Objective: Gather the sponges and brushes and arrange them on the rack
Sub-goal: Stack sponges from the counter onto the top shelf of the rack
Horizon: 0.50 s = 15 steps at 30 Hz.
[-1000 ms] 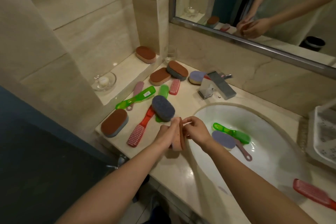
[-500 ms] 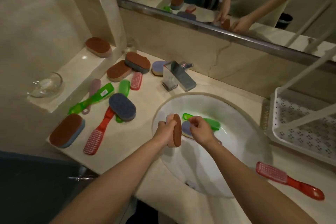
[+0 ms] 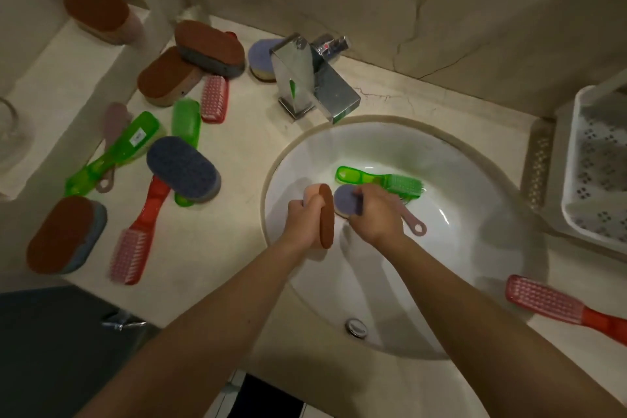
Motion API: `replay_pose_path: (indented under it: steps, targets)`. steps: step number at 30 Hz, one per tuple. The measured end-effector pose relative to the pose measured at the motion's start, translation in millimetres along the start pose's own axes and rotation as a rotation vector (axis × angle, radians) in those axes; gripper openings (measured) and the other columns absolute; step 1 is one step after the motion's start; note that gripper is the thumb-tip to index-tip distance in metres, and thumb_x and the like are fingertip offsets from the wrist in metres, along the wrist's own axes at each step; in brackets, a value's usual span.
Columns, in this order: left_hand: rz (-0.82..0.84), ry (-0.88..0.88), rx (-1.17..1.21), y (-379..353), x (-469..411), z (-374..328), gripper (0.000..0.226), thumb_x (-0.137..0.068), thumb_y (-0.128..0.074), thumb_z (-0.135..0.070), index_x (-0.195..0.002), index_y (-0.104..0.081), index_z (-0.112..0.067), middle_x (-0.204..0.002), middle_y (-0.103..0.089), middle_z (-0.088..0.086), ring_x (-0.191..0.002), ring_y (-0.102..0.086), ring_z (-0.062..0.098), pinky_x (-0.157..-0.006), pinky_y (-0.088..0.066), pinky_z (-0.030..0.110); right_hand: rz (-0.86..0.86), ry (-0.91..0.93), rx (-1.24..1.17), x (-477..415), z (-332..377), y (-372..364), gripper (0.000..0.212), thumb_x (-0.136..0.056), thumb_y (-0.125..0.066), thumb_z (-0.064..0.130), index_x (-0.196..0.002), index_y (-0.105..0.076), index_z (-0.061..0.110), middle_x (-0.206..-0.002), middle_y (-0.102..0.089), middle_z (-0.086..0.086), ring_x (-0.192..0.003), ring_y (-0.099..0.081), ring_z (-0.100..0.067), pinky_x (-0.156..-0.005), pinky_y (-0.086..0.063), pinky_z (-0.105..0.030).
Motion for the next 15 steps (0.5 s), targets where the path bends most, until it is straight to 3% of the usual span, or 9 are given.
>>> replay_pose_path:
  steps: [3, 6, 8, 10, 12, 13, 15]
  targets:
    - [-0.017, 0.008, 0.007, 0.0, -3.2, 2.3, 0.03, -0.095, -0.043, -0.033, -0.116, -0.044, -0.011, -0.092, -0.054, 0.002, -0.081, -0.053, 0.017, -0.068, -0.041, 0.031, -0.006, 0.007, 0.188, -5.6, -1.3, -8.2, 0.038, -0.08, -0.058, 0.013, -0.118, -0.056, 0.01, -0.113, -0.062, -0.011, -0.105, -0.059, -0.03, -0.088, -0.044, -0.035]
    - [-0.027, 0.019, 0.008, -0.1, -3.3, 1.2, 0.033, -0.096, -0.041, -0.035, -0.12, -0.042, -0.012, -0.104, -0.055, 0.006, -0.091, -0.053, 0.022, -0.076, -0.04, 0.033, -0.021, 0.014, 0.417, -9.7, -5.8, -18.7, 0.044, -0.079, -0.056, 0.019, -0.121, -0.049, 0.007, -0.114, -0.055, -0.012, -0.109, -0.051, -0.034, -0.096, -0.037, -0.041]
    - [-0.036, 0.015, 0.014, 0.7, -0.9, -0.2, 0.034, -0.097, -0.041, -0.036, -0.121, -0.042, -0.012, -0.105, -0.055, 0.007, -0.09, -0.054, 0.022, -0.075, -0.041, 0.033, -0.056, 0.008, 0.422, -9.0, -8.9, -24.4, 0.044, -0.074, -0.061, 0.024, -0.111, -0.053, 0.002, -0.105, -0.056, -0.017, -0.1, -0.052, -0.039, -0.094, -0.038, -0.047]
    - [-0.04, -0.025, 0.025, 2.5, 3.9, -4.9, 0.023, -0.096, -0.043, -0.033, -0.107, -0.047, -0.013, -0.093, -0.055, 0.003, -0.079, -0.053, 0.015, -0.065, -0.04, 0.028, -0.062, -0.051, 0.291, -2.7, -10.5, -23.3, 0.05, -0.075, -0.06, 0.045, -0.097, -0.058, 0.0, -0.092, -0.058, -0.019, -0.089, -0.056, -0.038, -0.084, -0.043, -0.046]
    - [-0.052, -0.061, 0.046, 5.9, 9.9, -10.5, 0.014, -0.094, -0.046, -0.029, -0.096, -0.046, -0.016, -0.092, -0.054, 0.003, -0.076, -0.051, 0.012, -0.06, -0.038, 0.025, -0.101, -0.155, 0.002, 7.7, -12.1, -11.6, 0.066, -0.08, -0.047, 0.066, -0.095, -0.059, 0.002, -0.091, -0.059, -0.017, -0.088, -0.057, -0.035, -0.079, -0.046, -0.043]
    - [-0.056, -0.073, 0.048, 7.3, 12.6, -13.3, 0.017, -0.093, -0.047, -0.03, -0.1, -0.045, -0.015, -0.095, -0.054, 0.003, -0.078, -0.051, 0.012, -0.06, -0.037, 0.025, -0.119, -0.239, -0.182, 15.4, -10.3, -2.3, 0.064, -0.082, -0.045, 0.067, -0.095, -0.057, 0.006, -0.091, -0.059, -0.013, -0.088, -0.057, -0.033, -0.078, -0.048, -0.041]
    - [-0.064, -0.087, 0.058, 8.7, 18.7, -19.4, 0.026, -0.093, -0.048, -0.032, -0.111, -0.04, -0.014, -0.097, -0.052, 0.0, -0.08, -0.05, 0.01, -0.061, -0.036, 0.024, -0.127, -0.358, -0.485, 27.1, -7.9, 8.6, 0.04, -0.089, -0.047, 0.052, -0.092, -0.051, 0.012, -0.086, -0.056, -0.005, -0.087, -0.056, -0.03, -0.076, -0.044, -0.036]
Point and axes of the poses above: each hand's wrist, its own x-axis away from the middle knuckle, its own y-axis out of the back of the hand, z = x × y, the point moved 7 cm from there along -x, towards the middle knuckle
